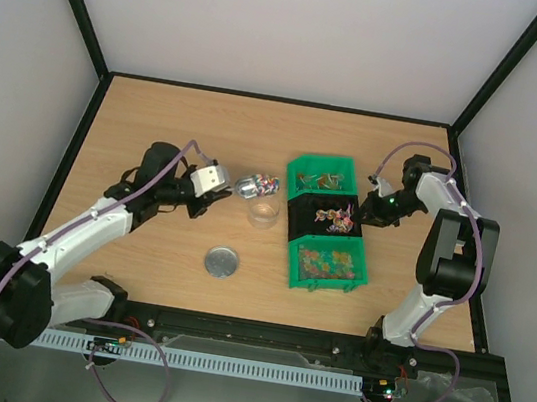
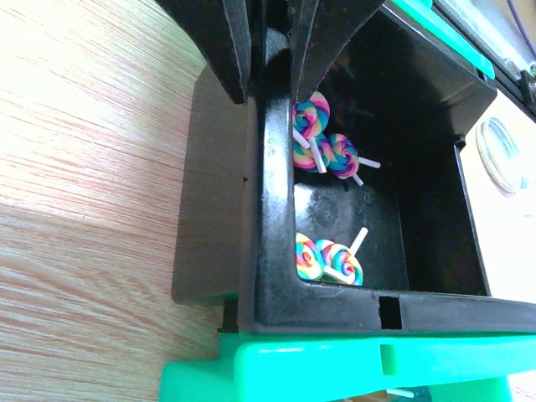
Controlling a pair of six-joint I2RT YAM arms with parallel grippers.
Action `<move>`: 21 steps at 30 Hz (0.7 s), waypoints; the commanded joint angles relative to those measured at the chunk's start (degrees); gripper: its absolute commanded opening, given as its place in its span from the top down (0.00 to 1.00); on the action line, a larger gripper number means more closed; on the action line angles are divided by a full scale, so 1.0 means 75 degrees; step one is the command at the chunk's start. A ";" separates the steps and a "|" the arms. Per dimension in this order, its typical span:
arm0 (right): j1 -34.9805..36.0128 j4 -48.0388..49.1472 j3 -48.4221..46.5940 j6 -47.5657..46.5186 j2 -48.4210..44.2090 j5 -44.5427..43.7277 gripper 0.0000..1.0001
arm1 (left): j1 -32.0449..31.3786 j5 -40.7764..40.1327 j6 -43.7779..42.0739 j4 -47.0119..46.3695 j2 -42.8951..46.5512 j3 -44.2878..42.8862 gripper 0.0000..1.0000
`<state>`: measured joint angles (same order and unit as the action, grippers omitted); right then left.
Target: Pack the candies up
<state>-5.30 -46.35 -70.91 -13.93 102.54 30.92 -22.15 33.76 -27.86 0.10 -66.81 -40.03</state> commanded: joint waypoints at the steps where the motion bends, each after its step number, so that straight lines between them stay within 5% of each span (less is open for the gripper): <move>1: -0.0034 -0.0140 -0.0257 -0.0051 0.0167 0.0124 0.99 | 0.0190 0.0305 -0.0946 0.1164 0.0406 0.0022 0.98; 21: -0.0040 0.0105 -0.0119 0.0225 0.0067 0.0433 0.99 | 0.0111 -0.0332 -0.1693 0.3099 -0.0637 -0.1284 0.98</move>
<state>-5.30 -46.26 -71.61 -13.28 103.11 31.44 -20.64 32.71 -38.87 20.43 -69.80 -46.39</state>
